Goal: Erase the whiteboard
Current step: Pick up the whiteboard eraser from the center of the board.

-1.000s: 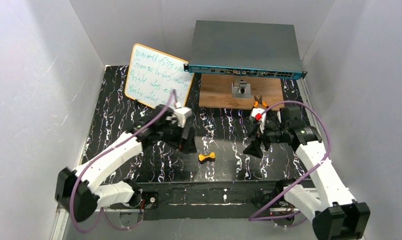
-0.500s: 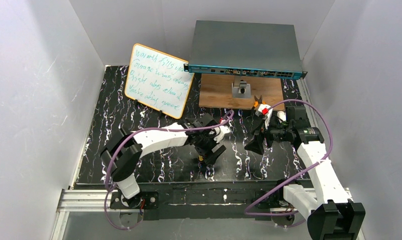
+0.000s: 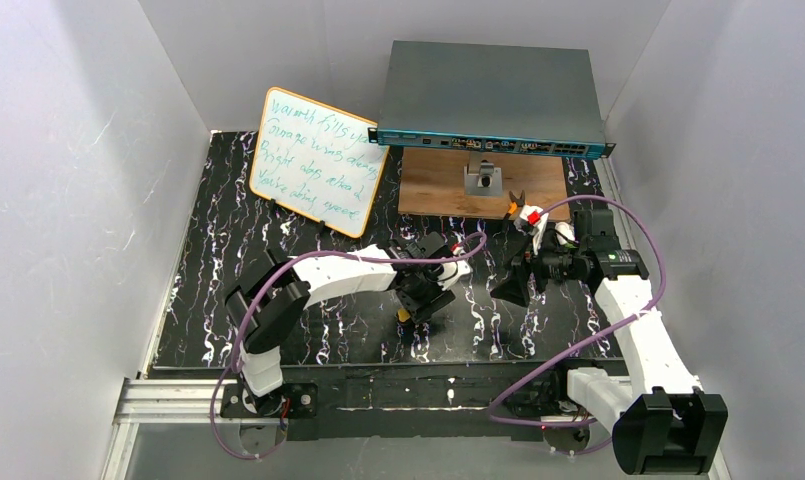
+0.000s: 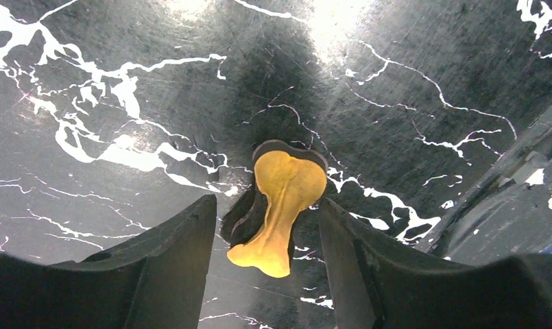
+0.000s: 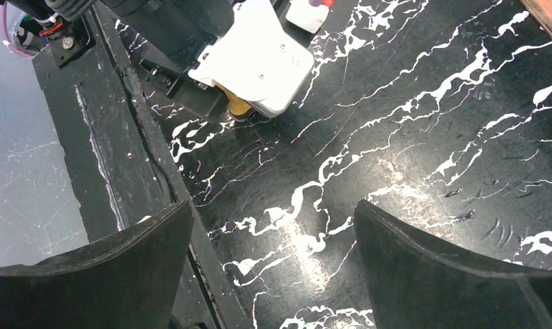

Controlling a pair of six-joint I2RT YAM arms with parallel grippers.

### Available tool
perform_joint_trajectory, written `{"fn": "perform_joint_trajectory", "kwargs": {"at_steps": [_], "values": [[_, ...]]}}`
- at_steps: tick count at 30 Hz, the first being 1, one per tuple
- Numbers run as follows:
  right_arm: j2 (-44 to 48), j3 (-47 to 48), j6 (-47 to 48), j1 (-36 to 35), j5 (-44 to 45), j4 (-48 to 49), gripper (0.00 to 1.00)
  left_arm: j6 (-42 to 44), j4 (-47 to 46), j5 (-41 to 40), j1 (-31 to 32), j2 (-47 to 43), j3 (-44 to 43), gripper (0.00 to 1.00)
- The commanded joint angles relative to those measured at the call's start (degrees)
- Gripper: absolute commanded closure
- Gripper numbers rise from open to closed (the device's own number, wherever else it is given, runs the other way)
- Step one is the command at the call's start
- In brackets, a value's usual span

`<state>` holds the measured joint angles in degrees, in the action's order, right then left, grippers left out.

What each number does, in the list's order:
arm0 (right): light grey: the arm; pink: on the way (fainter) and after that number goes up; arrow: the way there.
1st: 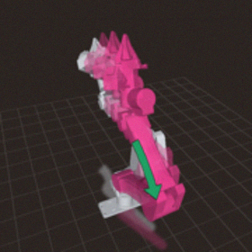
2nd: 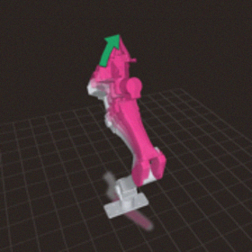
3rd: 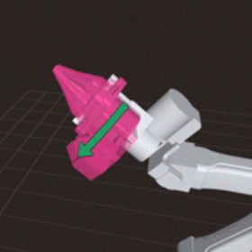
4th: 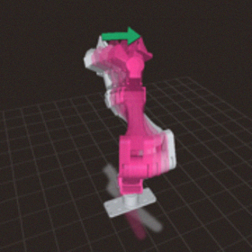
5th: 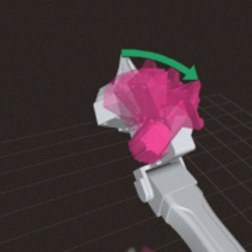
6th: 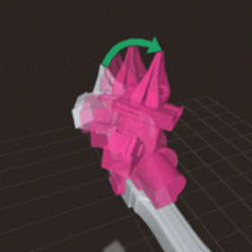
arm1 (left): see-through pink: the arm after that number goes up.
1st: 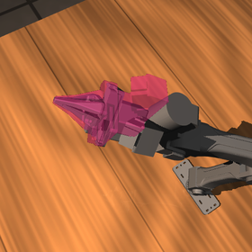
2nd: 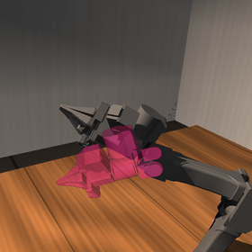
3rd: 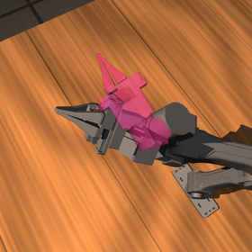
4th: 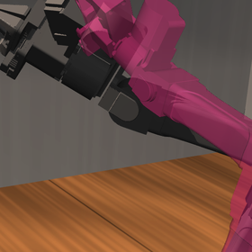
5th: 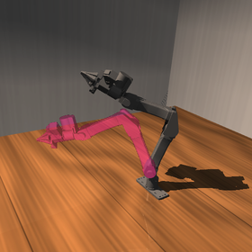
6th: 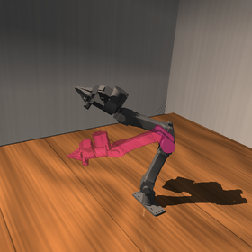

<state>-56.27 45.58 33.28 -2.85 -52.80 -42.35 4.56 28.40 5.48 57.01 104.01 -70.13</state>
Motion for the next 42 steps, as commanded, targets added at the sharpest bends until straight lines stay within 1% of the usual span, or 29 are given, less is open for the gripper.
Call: {"fn": "perform_joint_trajectory", "kwargs": {"at_steps": [1,6,13,17,22,23,24,26,28,30,32,34,37,39,41,42], "values": [[-0.5,2.8,1.2,0.6,-2.2,-1.1,0.07,1.3,2.0,-1.2,0.3,-2.1,0.6,0.46],[-0.8,2.9,1.4,0.9,-2.6,-1.4,0.07,1.9,1.5,-0.1,0.3,-2.5,2.2,0.5],[-0.9,3.0,1.8,1.3,-3.1,-1.9,0.07,1.5,1.1,-0.6,0.3,-1.6,2.4,0.64],[-1.2,3.2,2.2,1.4,-3.4,-2.4,0.07,1.0,0.1,-1.0,0.3,-2.1,3.3,0.66],[-2.0,3.5,3.0,1.5,-3.7,-3.6,0.07,0.3,-2.1,-1.1,0.3,-2.9,5.1,0.82],[-2.3,3.6,3.3,1.5,-3.8,-4.0,0.07,0.2,-2.5,-1.1,0.3,-3.0,5.6,0.89],[-2.5,3.6,3.7,1.5,-3.9,-4.3,0.07,-0.2,-2.8,-1.2,0.3,-3.4,6.2,0.99],[-3.4,3.7,5.5,1.5,-4.5,-5.6,0.07,-1.6,-4.6,-2.1,0.3,-5.3,8.3,1.0],[-4.5,4.1,7.5,1.5,-5.8,-8.0,0.08,-3.9,-8.6,-2.5,0.2,-11.2,12.3,1.0],[-5.5,4.2,9.5,1.5,-7.6,-9.5,0.11,-8.0,-12.1,-3.0,-0.2,-18.5,17.4,1.0],[-6.4,4.0,8.7,0.9,-8.2,-8.4,0.13,-11.4,-14.3,-4.4,-0.9,-26.7,22.5,1.0],[-6.8,3.7,6.0,-1.9,-6.0,-5.2,0.14,-14.6,-15.0,-7.6,-2.1,-35.6,26.7,1.0],[-6.4,2.3,-1.5,-11.1,3.6,5.1,0.15,-18.7,-13.4,-7.6,-7.0,-48.1,30.4,1.0],[-6.6,2.0,-5.9,-17.9,9.7,13.1,0.13,-21.5,-11.2,-5.7,-13.1,-56.0,31.4,1.0],[-9.8,3.8,-10.5,-22.9,13.0,20.3,0.13,-23.5,-8.9,-3.7,-19.2,-63.5,31.4,1.0],[-12.0,5.4,-13.7,-25.4,14.6,24.3,0.13,-24.0,-7.8,-4.0,-21.8,-66.2,30.8,1.0]]}}
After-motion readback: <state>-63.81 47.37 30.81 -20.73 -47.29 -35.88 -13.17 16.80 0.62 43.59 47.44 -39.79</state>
